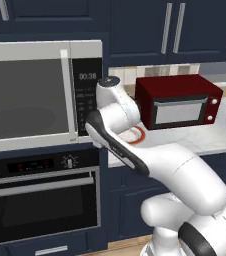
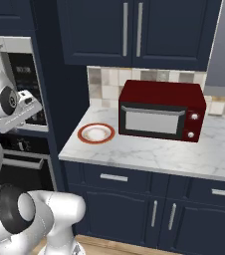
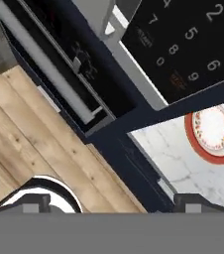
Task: Take the fish from the oven and place it on the plate on the counter.
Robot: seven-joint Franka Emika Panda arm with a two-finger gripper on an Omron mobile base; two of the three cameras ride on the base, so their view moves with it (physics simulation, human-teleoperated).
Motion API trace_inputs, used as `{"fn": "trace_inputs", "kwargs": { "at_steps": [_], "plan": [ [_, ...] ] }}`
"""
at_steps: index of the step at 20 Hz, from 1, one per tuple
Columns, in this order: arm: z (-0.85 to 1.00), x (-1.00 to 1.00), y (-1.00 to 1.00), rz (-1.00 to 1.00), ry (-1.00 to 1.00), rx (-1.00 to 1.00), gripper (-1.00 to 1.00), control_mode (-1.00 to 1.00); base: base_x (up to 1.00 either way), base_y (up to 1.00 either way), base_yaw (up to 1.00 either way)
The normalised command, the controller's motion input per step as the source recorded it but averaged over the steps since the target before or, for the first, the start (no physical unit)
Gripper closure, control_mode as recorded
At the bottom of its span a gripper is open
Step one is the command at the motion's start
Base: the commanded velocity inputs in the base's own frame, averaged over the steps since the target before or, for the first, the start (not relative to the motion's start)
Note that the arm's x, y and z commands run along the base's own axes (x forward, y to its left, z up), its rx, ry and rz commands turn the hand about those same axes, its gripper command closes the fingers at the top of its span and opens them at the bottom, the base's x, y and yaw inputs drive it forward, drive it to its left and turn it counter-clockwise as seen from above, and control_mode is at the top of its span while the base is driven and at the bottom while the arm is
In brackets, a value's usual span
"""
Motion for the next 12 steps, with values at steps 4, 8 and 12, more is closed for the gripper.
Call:
{"fn": "trace_inputs", "kwargs": {
  "at_steps": [4,8,12],
  "plan": [
    [-1.0,0.15,0.87,0.39,-0.01,-0.13,-1.0,-1.0,0.0,0.0,0.0],
    [-0.83,0.0,0.66,0.32,-0.12,-0.07,-1.0,-1.0,0.0,0.0,0.0],
    [-0.21,-0.24,0.3,0.13,-0.28,-0.05,-1.0,-1.0,0.0,0.0,0.0]
  ]
}}
